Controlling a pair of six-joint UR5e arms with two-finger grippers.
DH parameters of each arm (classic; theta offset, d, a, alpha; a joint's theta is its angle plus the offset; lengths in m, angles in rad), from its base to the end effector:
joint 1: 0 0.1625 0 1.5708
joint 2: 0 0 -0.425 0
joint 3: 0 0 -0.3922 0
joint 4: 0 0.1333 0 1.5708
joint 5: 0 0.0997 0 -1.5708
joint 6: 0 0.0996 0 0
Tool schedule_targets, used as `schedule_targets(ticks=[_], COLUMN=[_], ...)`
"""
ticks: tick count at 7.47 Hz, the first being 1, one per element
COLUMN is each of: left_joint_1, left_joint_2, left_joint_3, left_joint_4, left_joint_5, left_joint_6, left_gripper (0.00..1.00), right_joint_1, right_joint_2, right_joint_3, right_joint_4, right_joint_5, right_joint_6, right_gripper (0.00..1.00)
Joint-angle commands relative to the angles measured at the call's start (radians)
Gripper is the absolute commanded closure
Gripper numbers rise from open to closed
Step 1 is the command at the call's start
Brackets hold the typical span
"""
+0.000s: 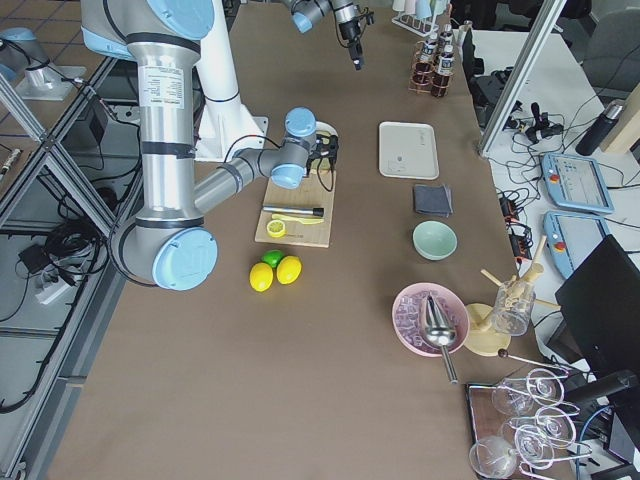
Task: Make sandwich and place on tray
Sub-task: 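Carry the bread slice with the right gripper over the egg on the plate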
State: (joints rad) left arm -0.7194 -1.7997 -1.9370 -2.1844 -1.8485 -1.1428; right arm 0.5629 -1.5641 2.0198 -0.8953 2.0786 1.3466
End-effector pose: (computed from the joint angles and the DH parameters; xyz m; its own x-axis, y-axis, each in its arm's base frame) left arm 0.3409 -0.4396 0.2972 0.4254 0.1580 -0.8911 0.2905 0.9087 0.2998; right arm -0.3574 -0.3259 0.3617 0.3719 0.0049 0.9283 -0.0118 0.9999 -0.0006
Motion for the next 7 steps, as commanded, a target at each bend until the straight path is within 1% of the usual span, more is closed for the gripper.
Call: schedule_targets(ticks=[1,2,3,4,5,6,7], left_joint_1=[0.000,0.000,0.000,-0.002,-0.002,-0.002,-0.003], left_joint_2=[0.002,0.005,0.005,0.006,0.006,0.008,0.008], left_joint_3=[0.001,0.001,0.001,0.001,0.001,0.001,0.001], left_joint_4=[0.000,0.000,-0.002,-0.002,-0.002,-0.002,-0.002], left_joint_5=[0.000,0.000,-0.001,-0.001,0.000,0.000,0.000], left_joint_6=[0.000,0.000,0.000,0.000,0.000,0.000,0.000], left_gripper=[0.03,0.03,0.03,0.03,0.03,0.03,0.03], right_joint_1=[-0.001,-0.023,-0.093,-0.141,-0.159,-0.207,-0.237], right_joint_2=[0.102,0.139,0.142,0.154,0.197,0.255,0.275], right_joint_3=[-0.015,-0.027,-0.030,-0.033,-0.048,-0.058,-0.075], right_joint_4=[-0.001,0.001,0.001,0.001,0.001,-0.001,-0.002], right_joint_5=[0.003,-0.009,-0.103,-0.153,-0.163,-0.214,-0.250], right_joint_6=[0.082,0.103,0.103,0.103,0.112,0.191,0.195], right_gripper=[1.00,1.00,1.00,1.00,1.00,1.00,1.00])
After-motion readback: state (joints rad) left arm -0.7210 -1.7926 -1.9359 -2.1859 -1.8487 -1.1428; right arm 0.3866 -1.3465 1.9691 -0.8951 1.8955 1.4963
